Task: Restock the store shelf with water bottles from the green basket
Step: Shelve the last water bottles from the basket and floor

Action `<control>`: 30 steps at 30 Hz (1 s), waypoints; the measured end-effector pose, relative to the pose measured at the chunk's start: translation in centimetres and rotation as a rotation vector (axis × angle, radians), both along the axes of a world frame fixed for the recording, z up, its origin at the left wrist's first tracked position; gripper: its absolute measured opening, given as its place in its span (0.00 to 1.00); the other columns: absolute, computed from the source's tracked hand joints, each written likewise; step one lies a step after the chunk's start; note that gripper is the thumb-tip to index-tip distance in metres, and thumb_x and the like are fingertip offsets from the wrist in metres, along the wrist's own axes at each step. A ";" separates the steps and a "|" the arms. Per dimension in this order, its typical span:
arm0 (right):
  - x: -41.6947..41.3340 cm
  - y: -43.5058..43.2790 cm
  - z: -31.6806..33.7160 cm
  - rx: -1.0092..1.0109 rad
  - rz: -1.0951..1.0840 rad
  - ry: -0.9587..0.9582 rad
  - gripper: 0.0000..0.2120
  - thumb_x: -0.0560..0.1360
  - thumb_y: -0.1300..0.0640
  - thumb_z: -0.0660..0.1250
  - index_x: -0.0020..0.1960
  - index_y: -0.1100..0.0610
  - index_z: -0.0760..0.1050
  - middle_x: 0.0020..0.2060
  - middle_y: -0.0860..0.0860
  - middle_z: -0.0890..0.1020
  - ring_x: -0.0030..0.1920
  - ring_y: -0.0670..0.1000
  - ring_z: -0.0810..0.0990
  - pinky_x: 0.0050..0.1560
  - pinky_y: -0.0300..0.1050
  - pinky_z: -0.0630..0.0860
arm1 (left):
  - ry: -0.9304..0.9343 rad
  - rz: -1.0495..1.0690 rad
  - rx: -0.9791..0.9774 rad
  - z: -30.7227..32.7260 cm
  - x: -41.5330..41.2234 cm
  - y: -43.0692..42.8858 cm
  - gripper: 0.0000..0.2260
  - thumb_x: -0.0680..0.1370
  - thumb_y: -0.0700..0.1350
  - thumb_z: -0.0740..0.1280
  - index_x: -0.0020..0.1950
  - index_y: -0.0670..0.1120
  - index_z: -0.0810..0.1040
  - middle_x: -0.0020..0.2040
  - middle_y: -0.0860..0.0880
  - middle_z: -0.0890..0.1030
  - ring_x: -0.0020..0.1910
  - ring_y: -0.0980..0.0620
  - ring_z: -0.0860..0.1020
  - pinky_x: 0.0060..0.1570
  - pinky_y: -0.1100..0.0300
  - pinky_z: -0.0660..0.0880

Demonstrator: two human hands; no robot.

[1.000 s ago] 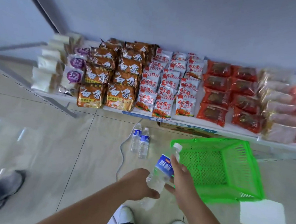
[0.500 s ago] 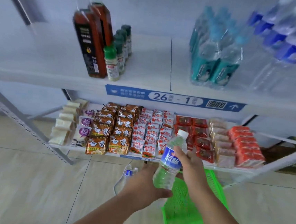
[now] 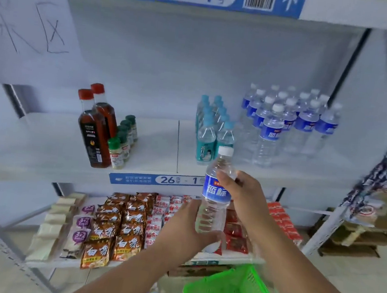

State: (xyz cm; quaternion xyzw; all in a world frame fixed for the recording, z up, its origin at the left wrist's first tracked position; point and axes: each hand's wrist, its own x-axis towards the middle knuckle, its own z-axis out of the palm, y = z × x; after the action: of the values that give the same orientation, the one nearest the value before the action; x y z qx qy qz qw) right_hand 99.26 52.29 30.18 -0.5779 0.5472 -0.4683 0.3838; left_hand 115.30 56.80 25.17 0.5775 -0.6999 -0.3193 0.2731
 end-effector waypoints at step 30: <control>-30.9 -23.0 4.7 0.272 0.339 -0.136 0.17 0.75 0.47 0.74 0.61 0.45 0.77 0.61 0.45 0.82 0.60 0.51 0.80 0.52 0.66 0.83 | 0.050 0.388 -0.067 2.7 -33.4 -22.1 0.28 0.75 0.52 0.75 0.73 0.54 0.68 0.62 0.55 0.74 0.60 0.54 0.75 0.55 0.63 0.69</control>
State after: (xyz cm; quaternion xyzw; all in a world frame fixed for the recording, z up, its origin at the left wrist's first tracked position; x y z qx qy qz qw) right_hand 68.41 29.32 34.87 -0.5716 0.4733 -0.3569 0.5673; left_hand 81.90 34.68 27.85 0.6840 -0.5787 -0.2517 0.3659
